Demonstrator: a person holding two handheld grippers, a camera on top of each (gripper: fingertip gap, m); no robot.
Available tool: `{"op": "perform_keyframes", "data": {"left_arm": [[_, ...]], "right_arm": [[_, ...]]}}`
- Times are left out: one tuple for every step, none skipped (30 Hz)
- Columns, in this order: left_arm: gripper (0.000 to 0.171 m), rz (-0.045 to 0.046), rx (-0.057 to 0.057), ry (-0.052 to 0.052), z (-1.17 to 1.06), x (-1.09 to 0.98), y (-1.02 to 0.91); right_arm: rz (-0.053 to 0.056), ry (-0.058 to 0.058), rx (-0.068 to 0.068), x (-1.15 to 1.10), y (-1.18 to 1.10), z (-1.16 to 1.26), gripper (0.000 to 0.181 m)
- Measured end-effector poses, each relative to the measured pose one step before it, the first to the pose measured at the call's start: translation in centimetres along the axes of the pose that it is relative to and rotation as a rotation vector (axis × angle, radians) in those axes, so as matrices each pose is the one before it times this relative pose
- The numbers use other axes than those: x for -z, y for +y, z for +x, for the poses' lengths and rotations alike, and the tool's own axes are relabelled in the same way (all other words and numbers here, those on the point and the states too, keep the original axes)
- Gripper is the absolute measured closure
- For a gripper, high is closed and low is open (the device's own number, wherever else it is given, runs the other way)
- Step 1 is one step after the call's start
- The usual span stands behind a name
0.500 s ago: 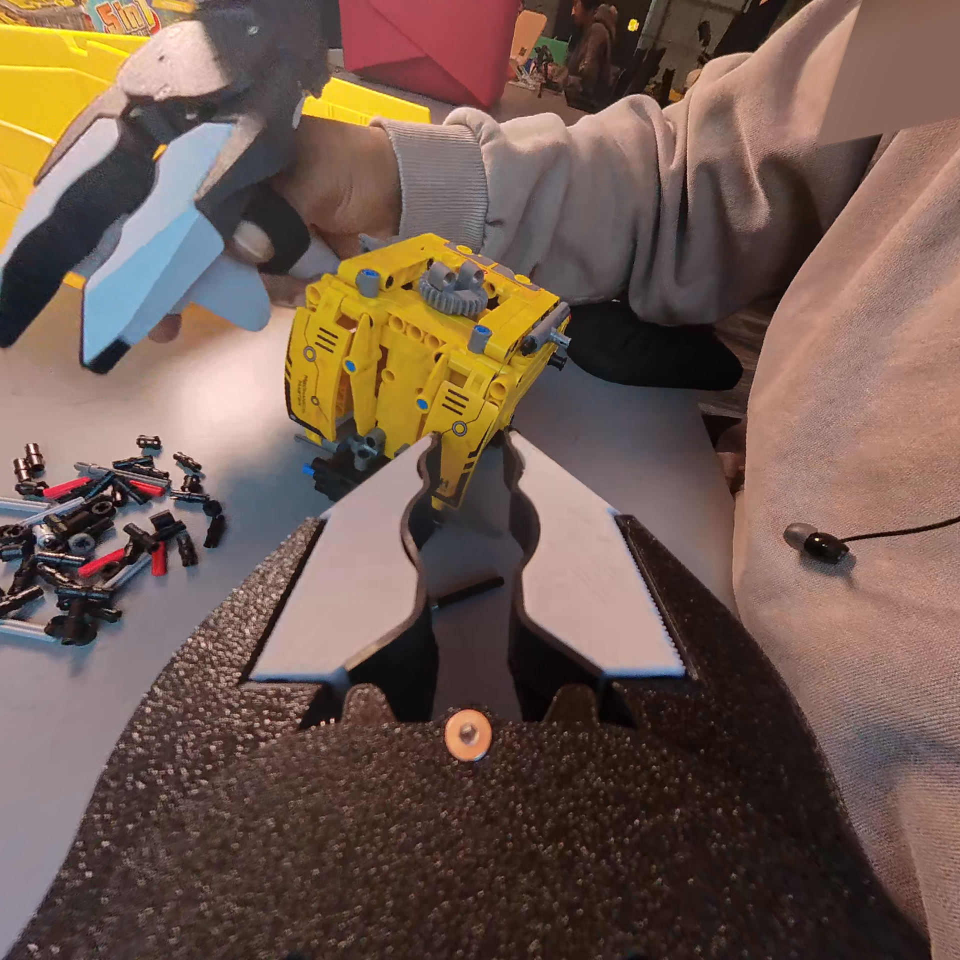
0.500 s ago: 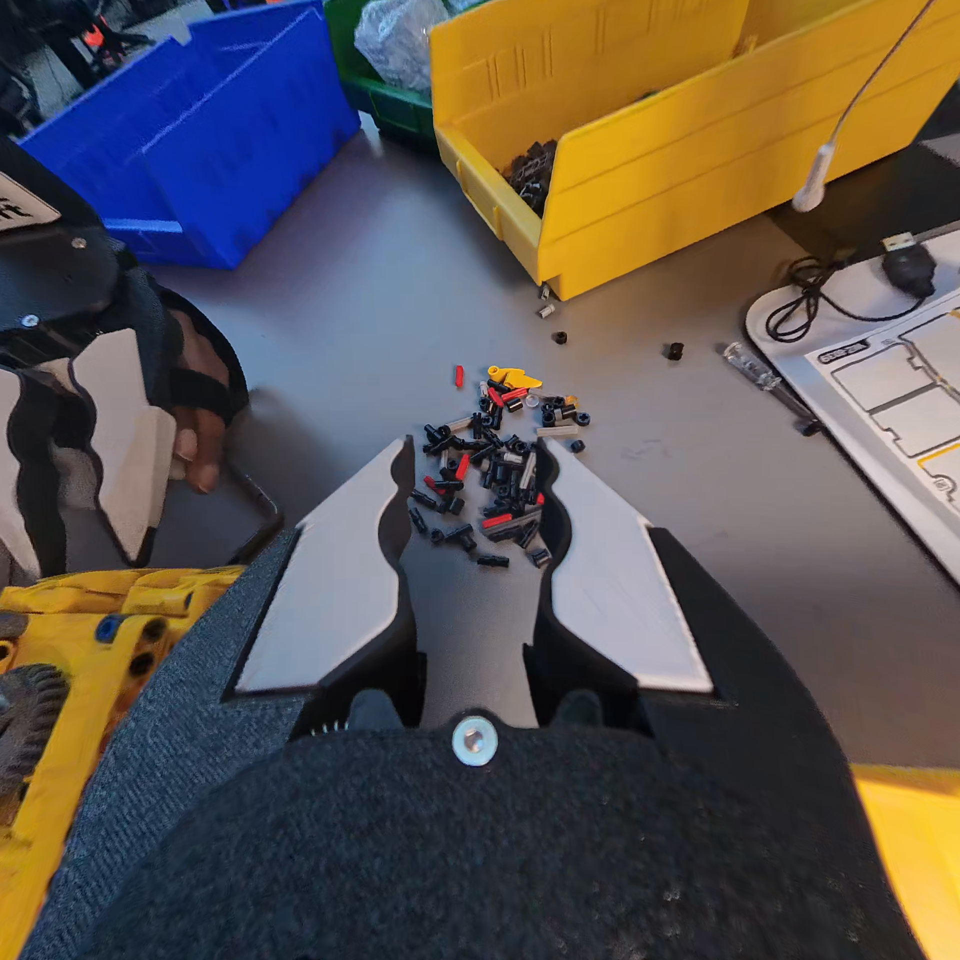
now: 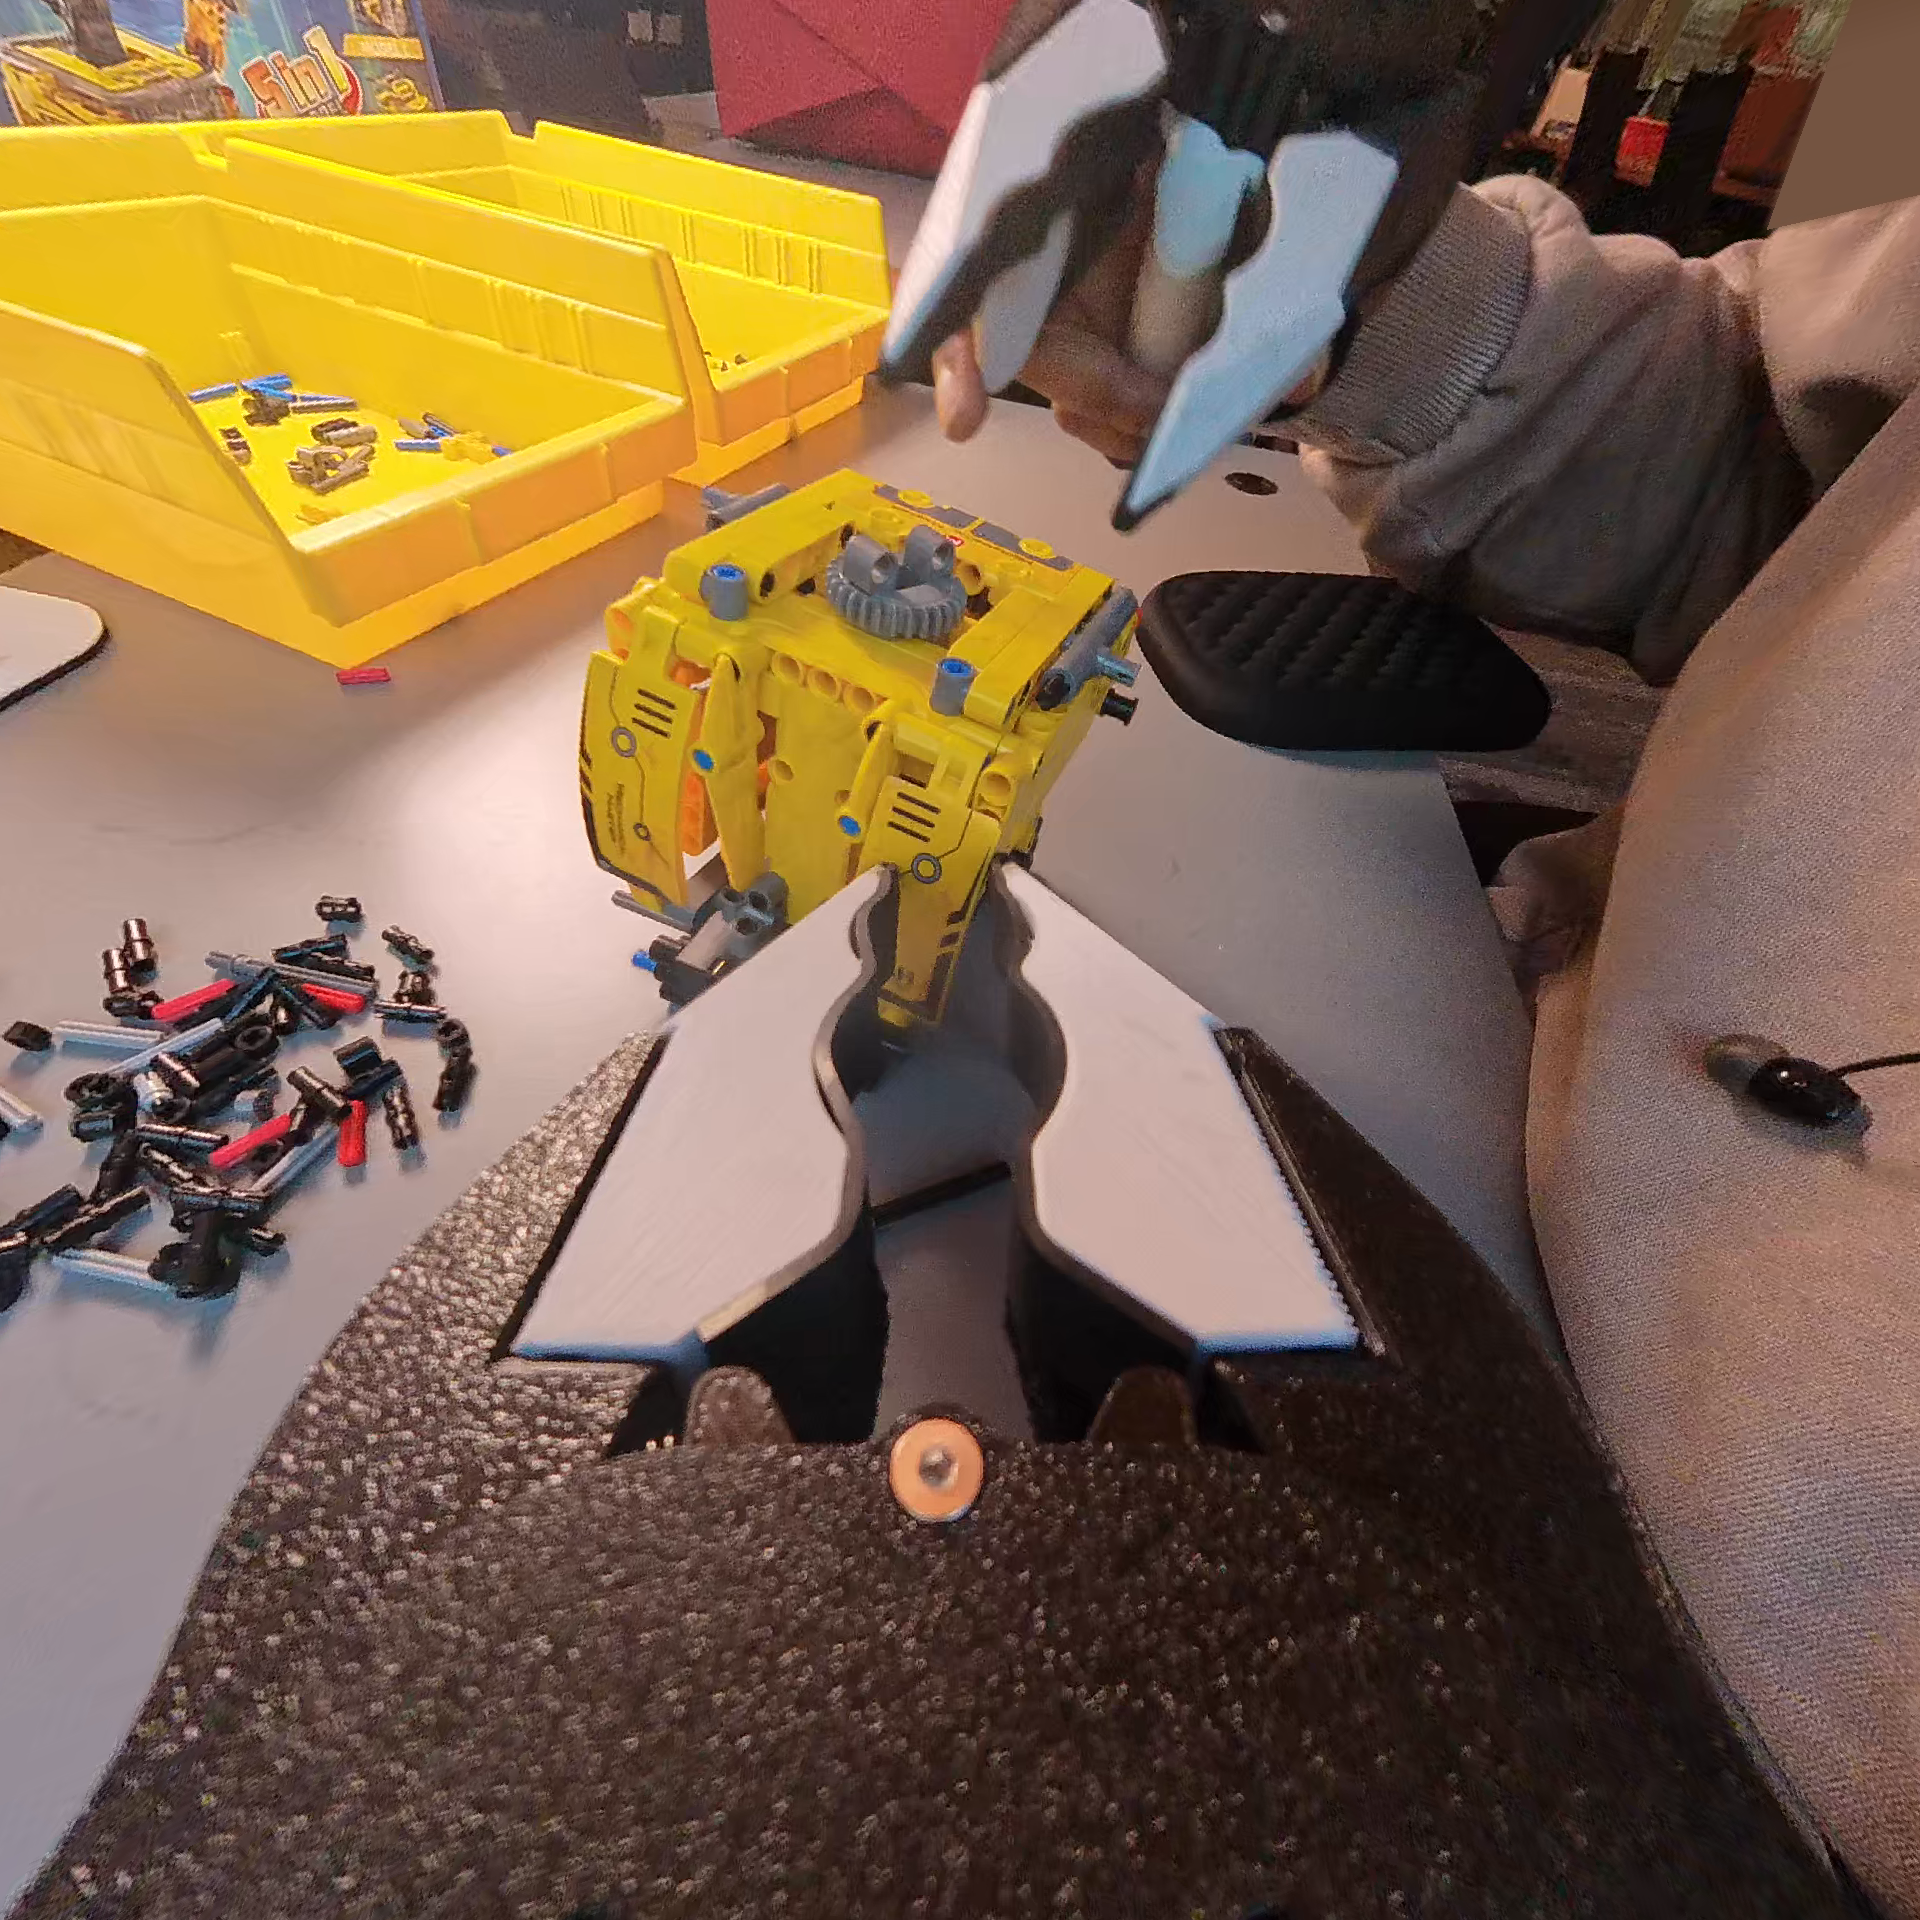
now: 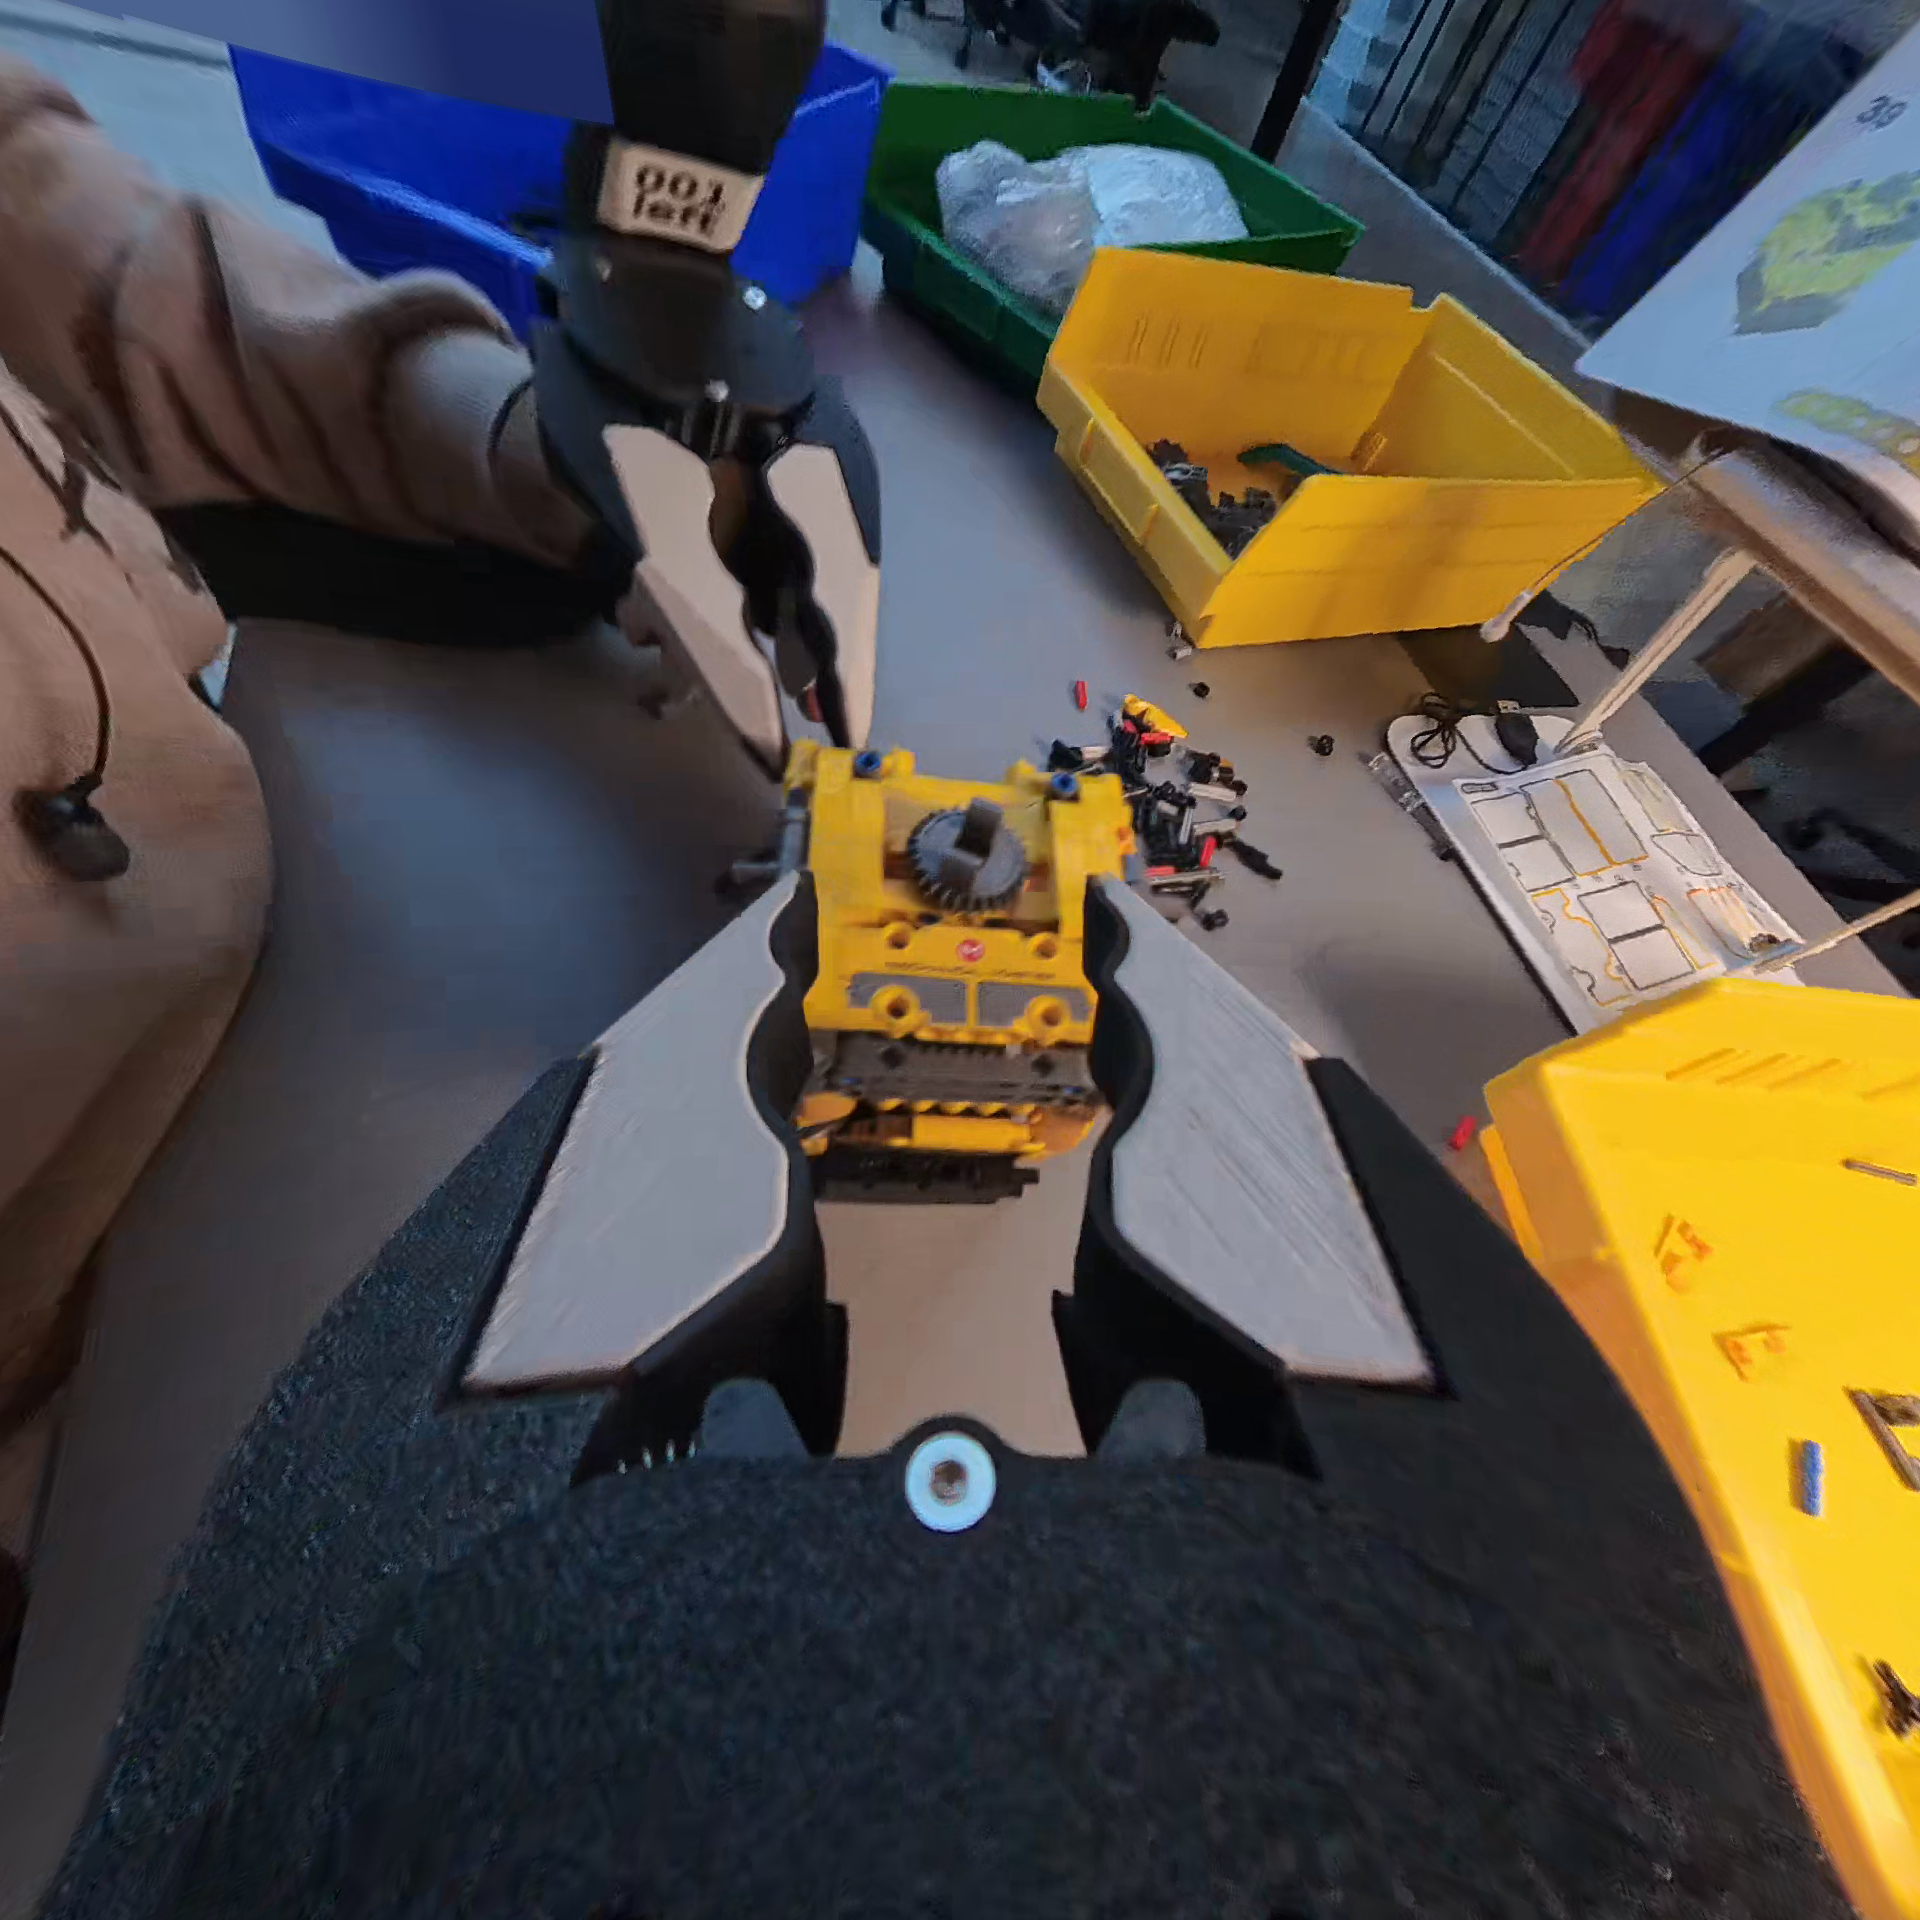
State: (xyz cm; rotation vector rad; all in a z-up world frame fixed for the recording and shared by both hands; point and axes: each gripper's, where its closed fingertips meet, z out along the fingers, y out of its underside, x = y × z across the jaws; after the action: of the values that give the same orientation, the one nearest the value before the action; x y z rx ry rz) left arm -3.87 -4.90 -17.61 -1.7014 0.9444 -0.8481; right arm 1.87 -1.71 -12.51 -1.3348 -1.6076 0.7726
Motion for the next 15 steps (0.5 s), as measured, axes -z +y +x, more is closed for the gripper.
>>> {"op": "perform_keyframes", "data": {"left_arm": [[0.155, -0.00376, -0.006, 0.0036, 0.204, -0.078, 0.002], [0.155, -0.00404, -0.007, 0.0031, 0.218, -0.104, -0.011], [0.156, -0.00446, -0.008, 0.0033, 0.248, -0.11, 0.004], [0.156, -0.00439, -0.0079, 0.0045, 0.281, -0.124, -0.001], [0.156, -0.0043, -0.0082, 0.0037, 0.295, -0.132, -0.016], [0.156, -0.00381, -0.0098, 0.0023, 0.307, -0.141, -0.013], [0.157, -0.00336, -0.0103, 0.0028, 0.326, -0.164, -0.008], [0.157, -0.00258, -0.0108, 0.005, 0.366, -0.151, -0.026], [0.159, -0.00186, -0.0117, 0.0079, 0.419, -0.168, -0.011], [0.165, -0.00143, -0.0127, 0.0085, 0.425, -0.162, -0.017], [0.168, -0.00319, -0.0139, 0.0046, 0.343, -0.178, 0.024], [0.17, -0.00454, -0.0165, 0.0212, 0.561, -0.153, 0.034], [0.166, 0.00484, -0.012, 0.0155, 0.393, -0.072, -0.139], [0.164, 0.01469, -0.0014, -0.0076, -0.111, 0.108, -0.327], [0.162, 0.02443, 0.0113, -0.0149, -0.456, 0.305, -0.469]], "right_arm": [[-0.0277, 0.0181, 0.0308, 0.012, 0.668, -1.112, 0.133], [-0.0248, 0.0266, 0.0258, -0.118, 0.583, -0.872, 0.133], [-0.0142, 0.0312, 0.024, -0.142, 0.343, -0.67, 0.132], [0.0027, 0.0314, 0.0214, -0.107, 0.006, -0.549, 0.134], [0.0128, 0.0252, 0.0165, -0.063, -0.188, -0.484, 0.137], [0.0091, 0.0286, 0.0143, -0.045, -0.147, -0.253, 0.14], [-0.0008, 0.0375, 0.0229, -0.023, 0.027, -0.019, 0.144], [-0.0099, 0.0352, 0.0302, 0.001, 0.171, 0.033, 0.147], [-0.0084, 0.0402, 0.0292, 0.055, 0.149, 0.176, 0.153], [-0.0068, 0.0259, 0.0291, 0.107, 0.152, 0.057, 0.157], [-0.0006, 0.0192, 0.0241, 0.187, 0.127, 0.061, 0.159], [-0.0015, 0.0127, 0.0117, 0.224, 0.177, 0.095, 0.16], [0.0018, 0.0031, -0.0008, 0.27, 0.18, 0.08, 0.161], [0.006, -0.0043, -0.0092, 0.295, 0.173, 0.054, 0.162], [0.009, -0.0067, -0.0166, 0.3, 0.165, 0.058, 0.162]]}}
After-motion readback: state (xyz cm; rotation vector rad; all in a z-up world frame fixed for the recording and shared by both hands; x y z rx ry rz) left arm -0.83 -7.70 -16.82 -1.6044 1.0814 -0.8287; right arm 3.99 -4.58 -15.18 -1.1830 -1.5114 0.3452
